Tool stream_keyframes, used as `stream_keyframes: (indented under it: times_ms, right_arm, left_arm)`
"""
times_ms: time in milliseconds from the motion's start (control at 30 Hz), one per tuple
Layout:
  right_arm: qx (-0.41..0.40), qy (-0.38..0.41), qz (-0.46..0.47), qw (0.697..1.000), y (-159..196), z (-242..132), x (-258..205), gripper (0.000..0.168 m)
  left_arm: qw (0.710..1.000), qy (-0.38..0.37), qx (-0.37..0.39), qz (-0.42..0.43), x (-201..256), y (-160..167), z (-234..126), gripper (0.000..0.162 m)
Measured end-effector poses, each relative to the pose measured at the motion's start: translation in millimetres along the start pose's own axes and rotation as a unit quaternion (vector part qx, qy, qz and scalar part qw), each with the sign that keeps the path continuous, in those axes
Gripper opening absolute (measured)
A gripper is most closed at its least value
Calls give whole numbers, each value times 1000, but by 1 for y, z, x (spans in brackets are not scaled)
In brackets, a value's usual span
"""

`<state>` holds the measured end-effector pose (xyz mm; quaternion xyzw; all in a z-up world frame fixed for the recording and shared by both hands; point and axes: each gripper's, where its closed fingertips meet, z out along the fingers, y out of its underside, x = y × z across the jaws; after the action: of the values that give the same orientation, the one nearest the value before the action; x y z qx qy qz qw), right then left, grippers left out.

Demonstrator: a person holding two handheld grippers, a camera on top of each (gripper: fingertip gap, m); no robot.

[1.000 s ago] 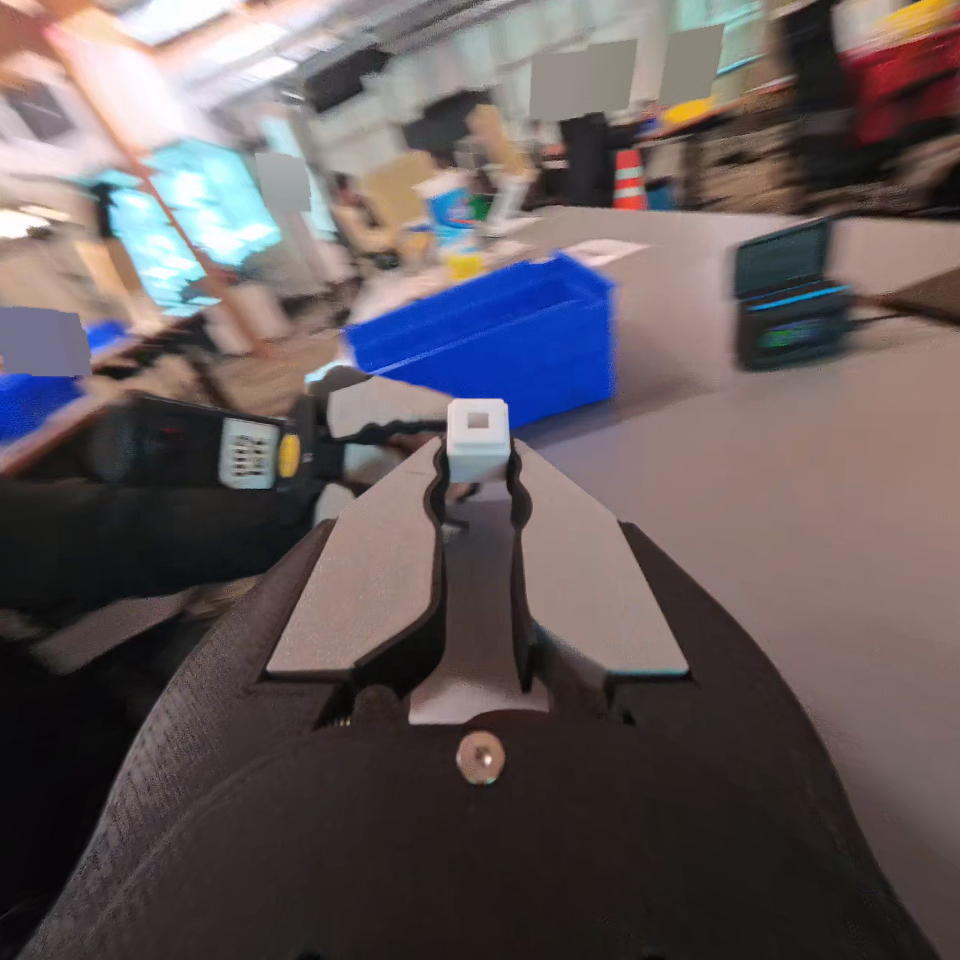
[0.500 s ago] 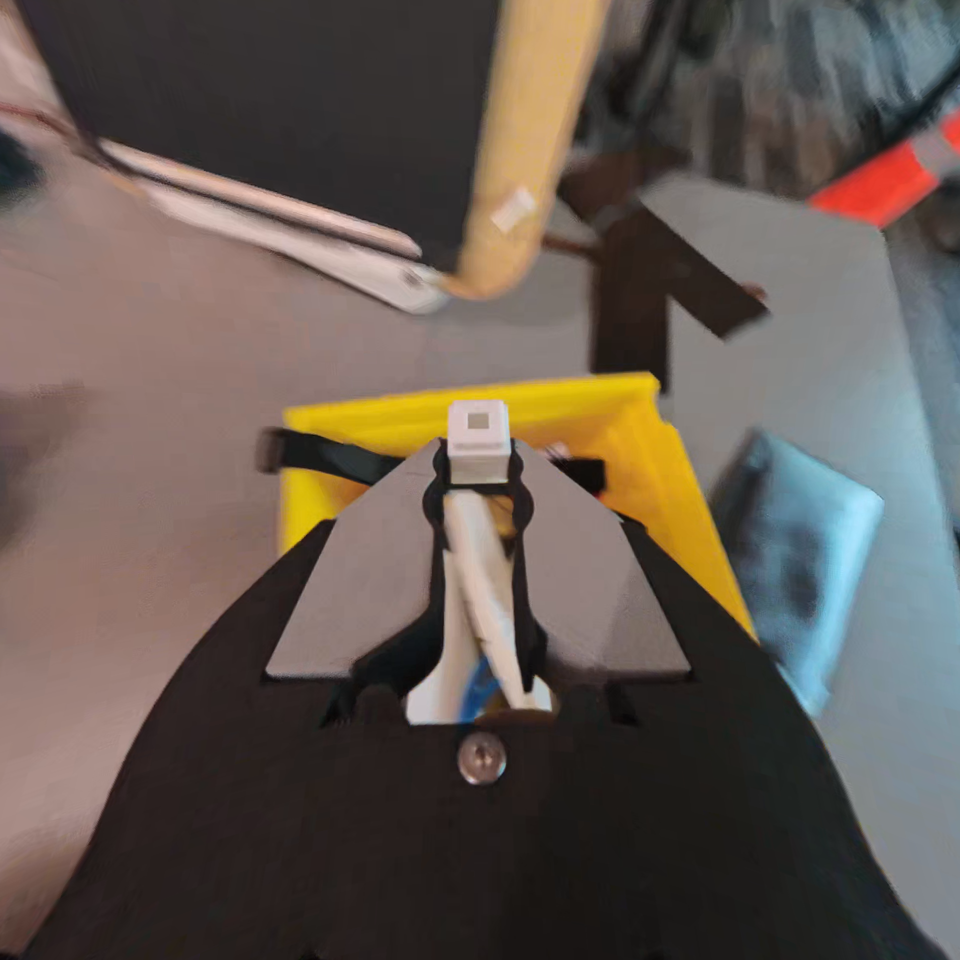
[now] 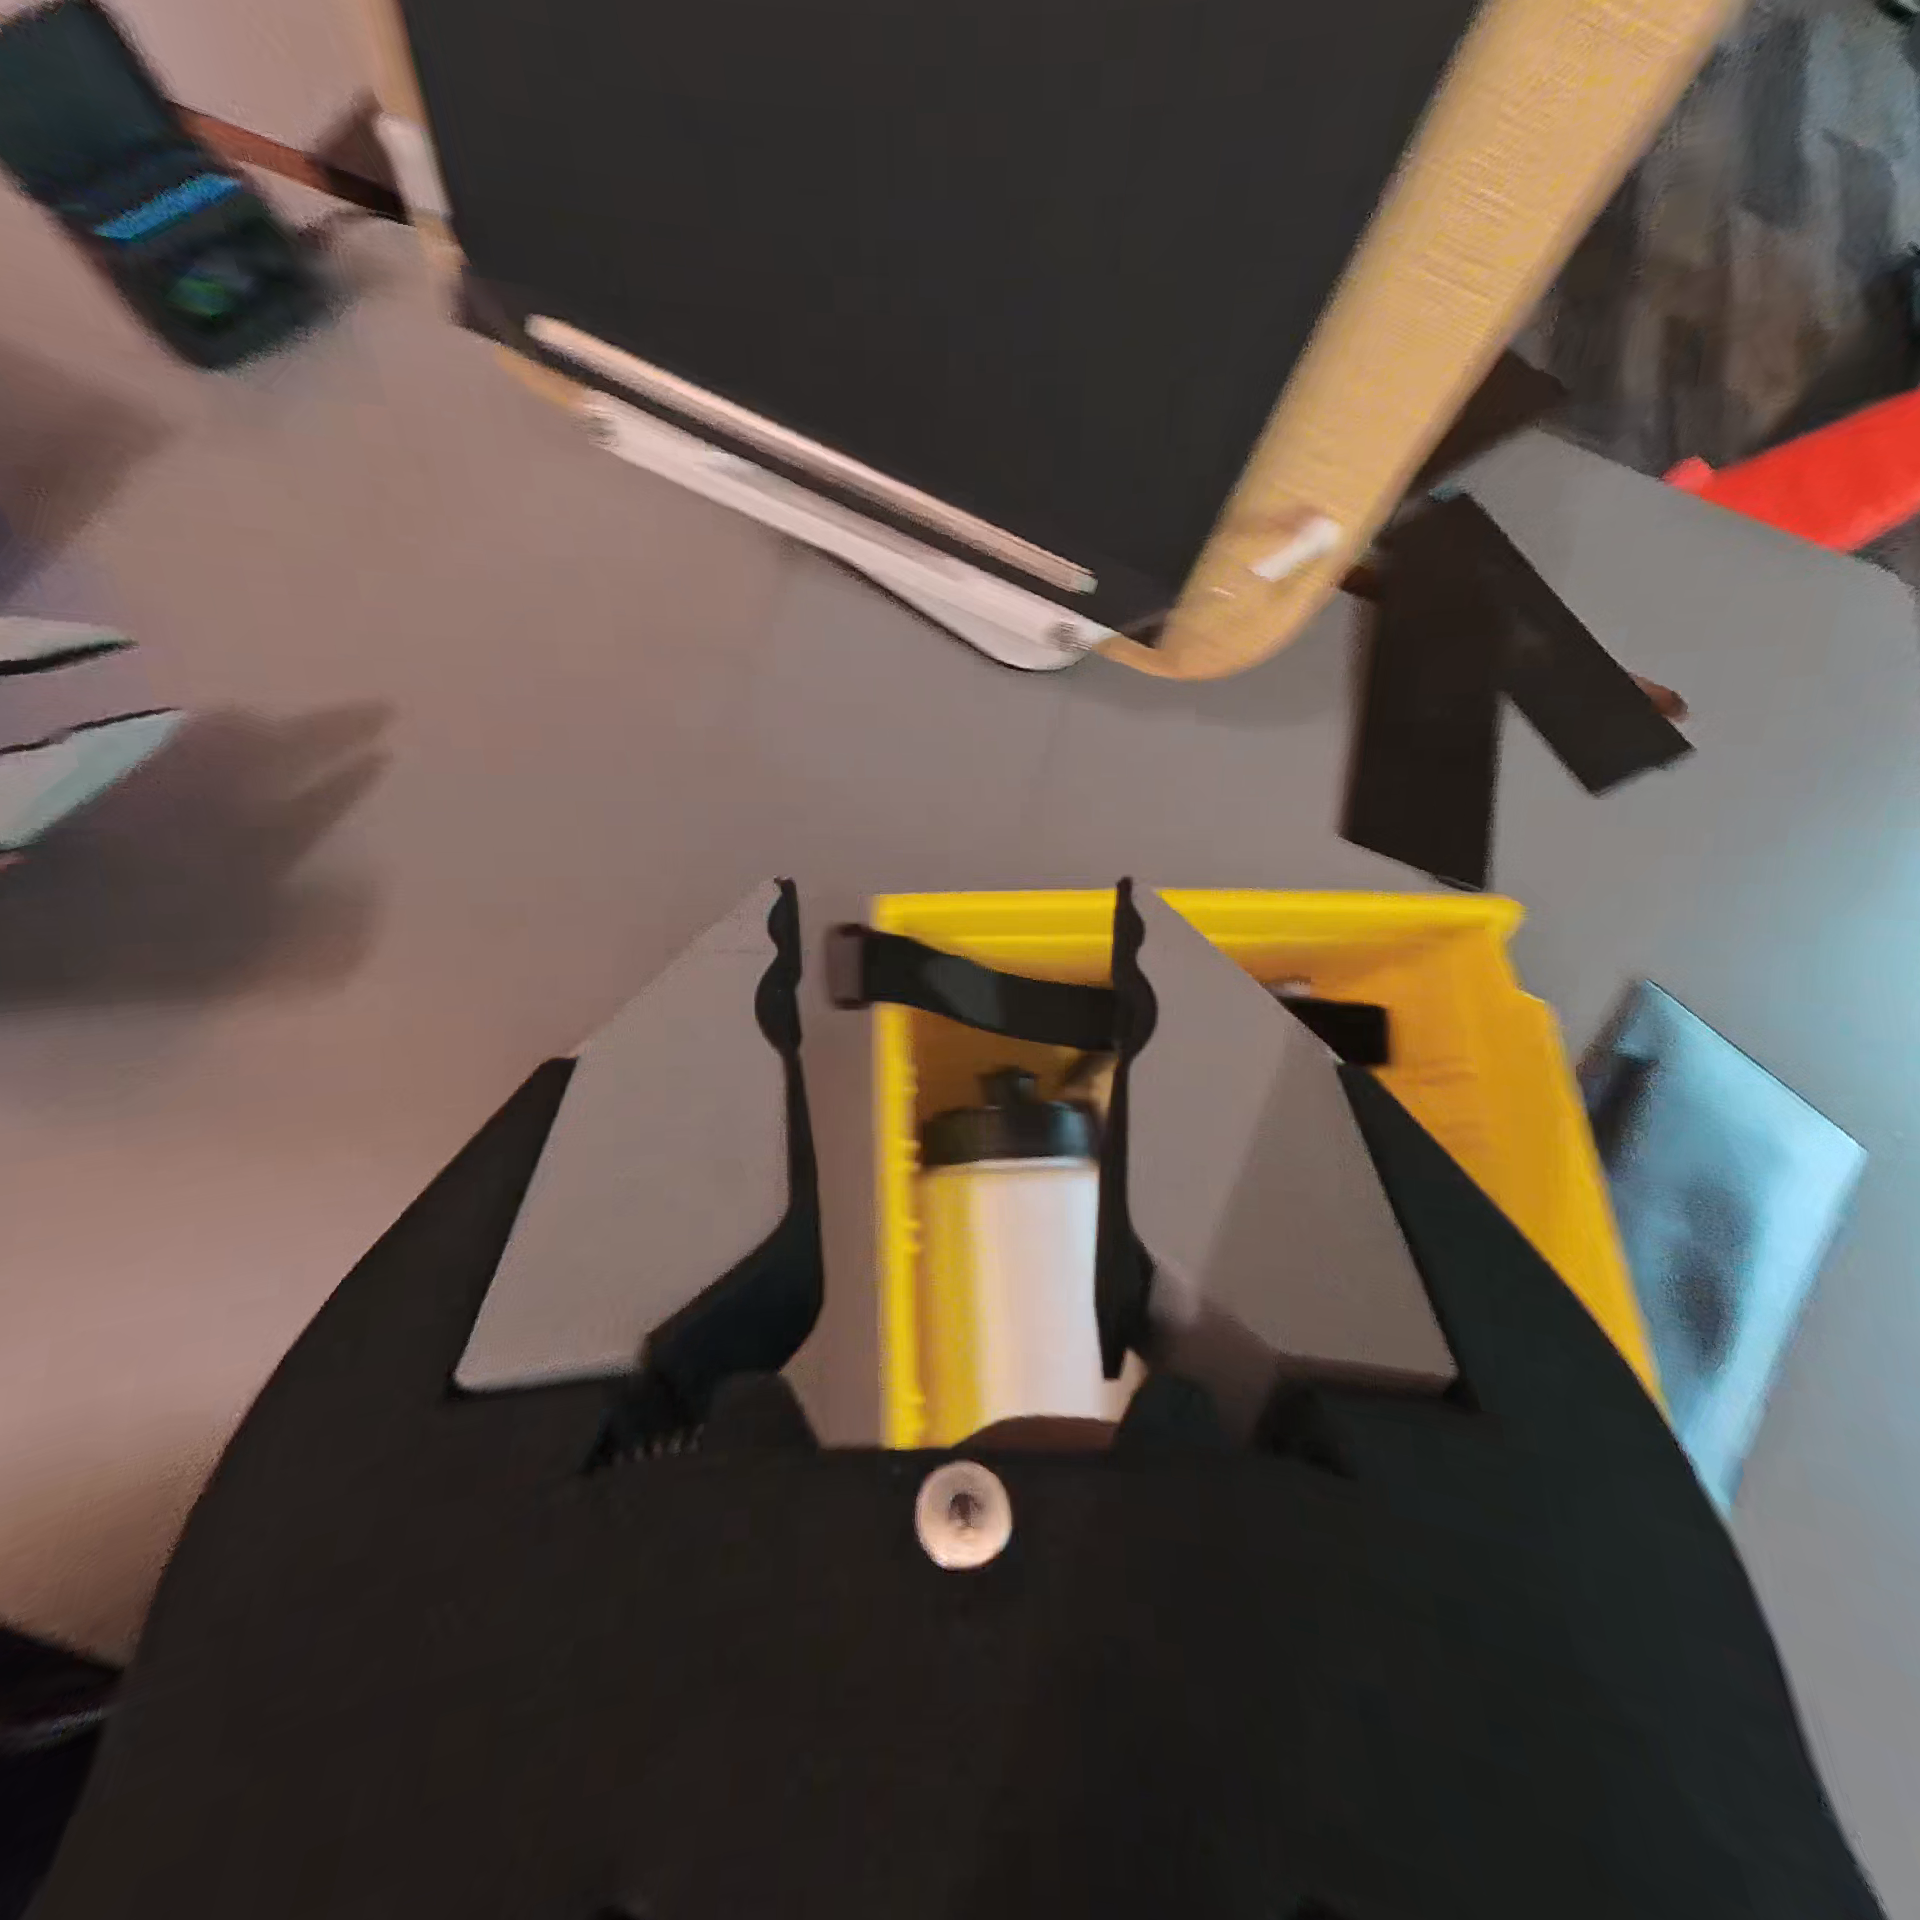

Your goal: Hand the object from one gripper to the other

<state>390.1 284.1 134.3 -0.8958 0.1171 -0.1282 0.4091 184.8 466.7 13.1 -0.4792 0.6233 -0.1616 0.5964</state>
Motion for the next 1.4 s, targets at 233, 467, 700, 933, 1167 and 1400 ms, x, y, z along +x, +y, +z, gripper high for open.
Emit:
stream_keyframes:
  times_ms: [233,467,700,933,1167,1400]
  right_arm:
    - [59,-208,-34,976,17,49,-158,56]
    - [108,-146,-83,980,35,138,-190,49]
    - [60,-58,-223,971,58,158,-199,51]
    - [71,-30,-243,967,57,156,-198,50]
    - [54,-45,-197,978,59,156,-190,53]
    - [56,-68,-188,978,64,150,-190,52]
  left_arm:
    - [1000,4,-25,12,7,5,2,18]
    - [990,101,-63,-74,44,-12,-39,43]
    - [973,151,37,-169,-24,-64,-190,20]
    - [937,134,-193,-257,-96,92,-218,47]
    - [868,219,-321,-308,-56,144,-184,47]
    - [843,203,-368,-336,-75,158,-181,48]
